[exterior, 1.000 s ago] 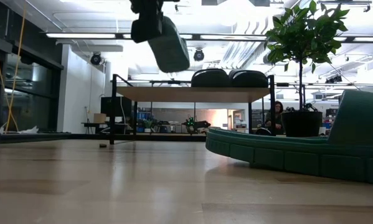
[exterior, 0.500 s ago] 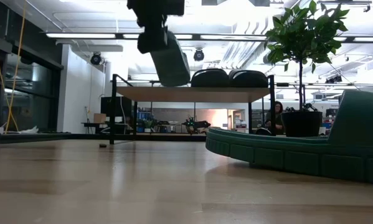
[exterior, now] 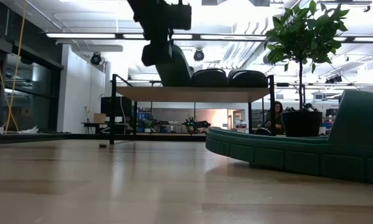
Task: Pick and place slides into the shelf
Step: Put the left green slipper on the shelf
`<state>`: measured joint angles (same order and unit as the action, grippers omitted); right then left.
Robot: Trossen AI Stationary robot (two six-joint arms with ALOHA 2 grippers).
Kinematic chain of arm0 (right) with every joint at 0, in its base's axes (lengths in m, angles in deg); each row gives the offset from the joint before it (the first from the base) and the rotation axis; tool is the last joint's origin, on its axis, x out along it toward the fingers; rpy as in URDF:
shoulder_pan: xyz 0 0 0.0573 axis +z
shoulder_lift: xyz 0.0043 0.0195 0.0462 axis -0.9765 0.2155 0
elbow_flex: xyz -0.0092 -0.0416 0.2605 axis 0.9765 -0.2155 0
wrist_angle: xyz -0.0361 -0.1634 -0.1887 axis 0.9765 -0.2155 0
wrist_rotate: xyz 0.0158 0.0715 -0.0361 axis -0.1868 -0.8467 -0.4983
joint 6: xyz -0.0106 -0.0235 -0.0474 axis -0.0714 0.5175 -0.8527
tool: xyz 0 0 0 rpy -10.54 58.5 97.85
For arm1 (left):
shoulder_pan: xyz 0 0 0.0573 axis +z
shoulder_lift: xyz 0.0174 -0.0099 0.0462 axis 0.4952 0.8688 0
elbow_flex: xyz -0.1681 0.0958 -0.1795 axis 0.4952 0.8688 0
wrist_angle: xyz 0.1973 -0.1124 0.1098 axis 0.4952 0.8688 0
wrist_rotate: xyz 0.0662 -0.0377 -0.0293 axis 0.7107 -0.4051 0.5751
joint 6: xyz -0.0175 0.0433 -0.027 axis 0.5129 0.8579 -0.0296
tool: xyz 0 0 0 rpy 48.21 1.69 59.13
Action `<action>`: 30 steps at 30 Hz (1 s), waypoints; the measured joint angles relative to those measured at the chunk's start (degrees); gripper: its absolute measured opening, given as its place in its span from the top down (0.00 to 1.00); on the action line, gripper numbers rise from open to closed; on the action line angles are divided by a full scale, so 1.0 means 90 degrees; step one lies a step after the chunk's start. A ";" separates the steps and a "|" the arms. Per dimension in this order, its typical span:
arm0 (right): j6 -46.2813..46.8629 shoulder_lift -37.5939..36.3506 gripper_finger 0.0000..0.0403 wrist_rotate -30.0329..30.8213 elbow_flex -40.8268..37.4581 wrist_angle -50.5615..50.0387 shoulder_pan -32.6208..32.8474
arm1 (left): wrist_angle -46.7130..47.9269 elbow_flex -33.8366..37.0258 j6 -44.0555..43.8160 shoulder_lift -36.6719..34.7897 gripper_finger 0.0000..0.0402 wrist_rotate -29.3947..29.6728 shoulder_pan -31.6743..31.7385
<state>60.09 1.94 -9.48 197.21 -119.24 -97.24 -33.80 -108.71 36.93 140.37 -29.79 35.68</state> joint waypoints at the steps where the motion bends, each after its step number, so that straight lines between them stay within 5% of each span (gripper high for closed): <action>1: -0.0001 0.0000 0.56 0.0000 0.0000 -0.0002 0.0000 | -0.0059 -0.0007 -0.0021 0.0014 0.86 -0.0037 0.0000; 30: 0.0001 0.0017 0.56 0.0039 -0.0002 0.0012 -0.0005 | -0.0771 -0.0002 0.0156 0.0038 0.81 -0.0641 -0.0260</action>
<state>60.10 2.09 -9.13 197.19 -119.13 -97.28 -40.74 -108.73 38.34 140.72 -35.55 33.34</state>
